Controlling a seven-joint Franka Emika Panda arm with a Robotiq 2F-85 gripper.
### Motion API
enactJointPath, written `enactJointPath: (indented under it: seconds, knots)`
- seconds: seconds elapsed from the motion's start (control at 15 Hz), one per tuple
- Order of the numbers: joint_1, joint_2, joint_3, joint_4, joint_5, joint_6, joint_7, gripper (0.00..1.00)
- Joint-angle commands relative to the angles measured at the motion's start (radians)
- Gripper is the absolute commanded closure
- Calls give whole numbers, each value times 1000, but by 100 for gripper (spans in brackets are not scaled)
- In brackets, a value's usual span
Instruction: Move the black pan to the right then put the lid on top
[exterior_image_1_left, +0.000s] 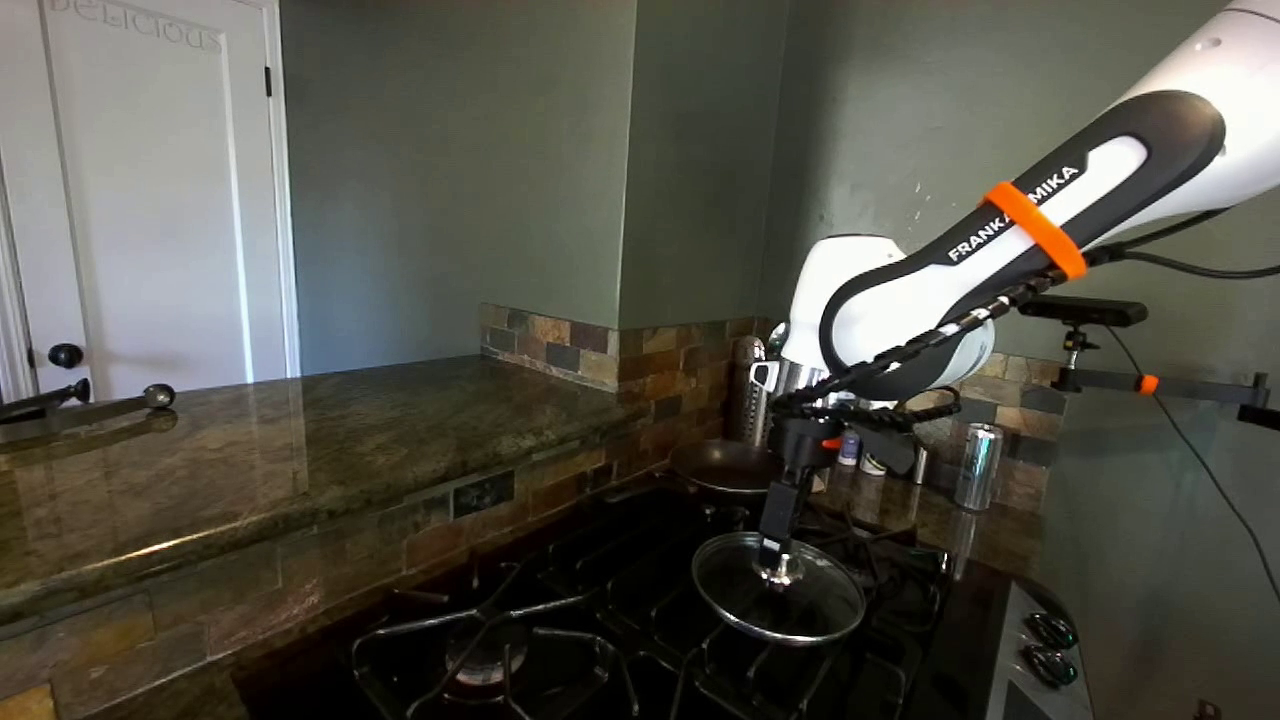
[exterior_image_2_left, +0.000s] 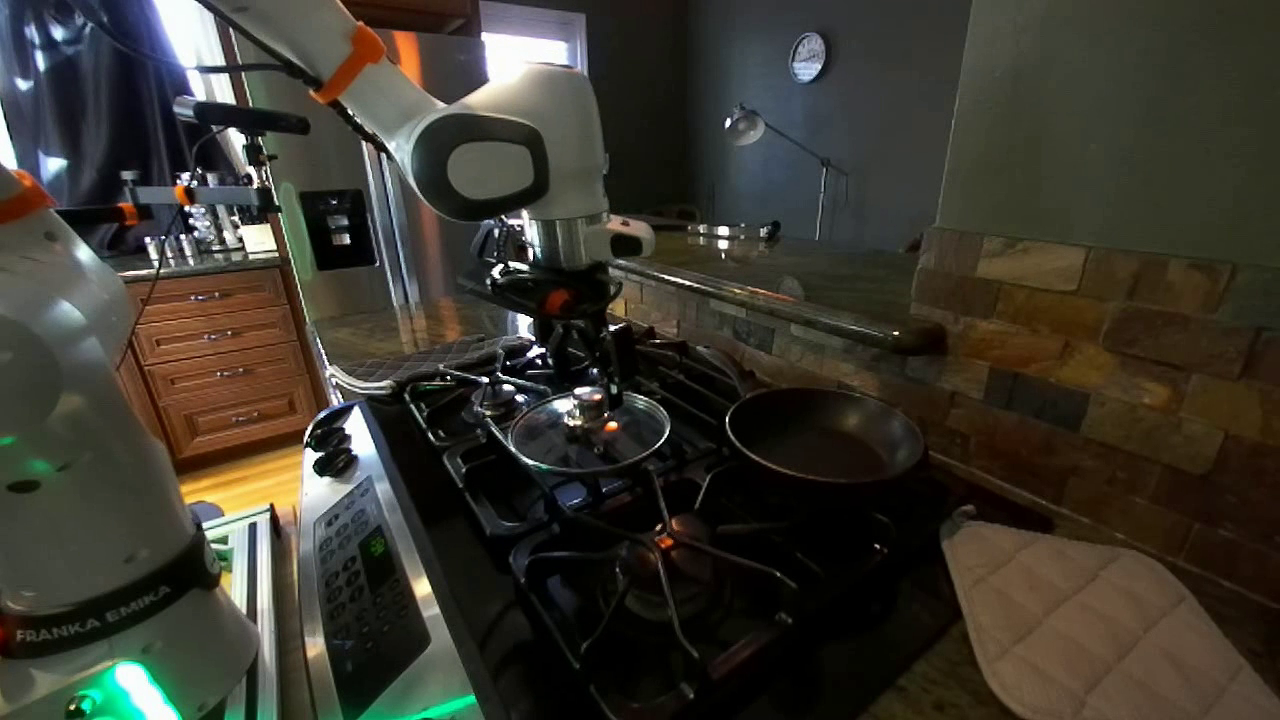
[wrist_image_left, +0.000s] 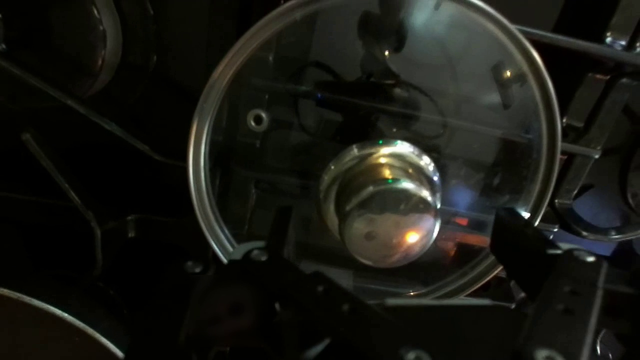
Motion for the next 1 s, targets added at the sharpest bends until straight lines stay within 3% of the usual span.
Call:
enactJointPath:
  seconds: [0.0,0.13,0.47,0.93]
  knots:
    - [-2,17,-1,7,-6,-25,1,7]
    - [-6,22,2,10,-15,-25,11,35]
    - [-14,24,6,14,-33,-25,21,74]
    - [-16,5,6,20,-50,-36,9,77]
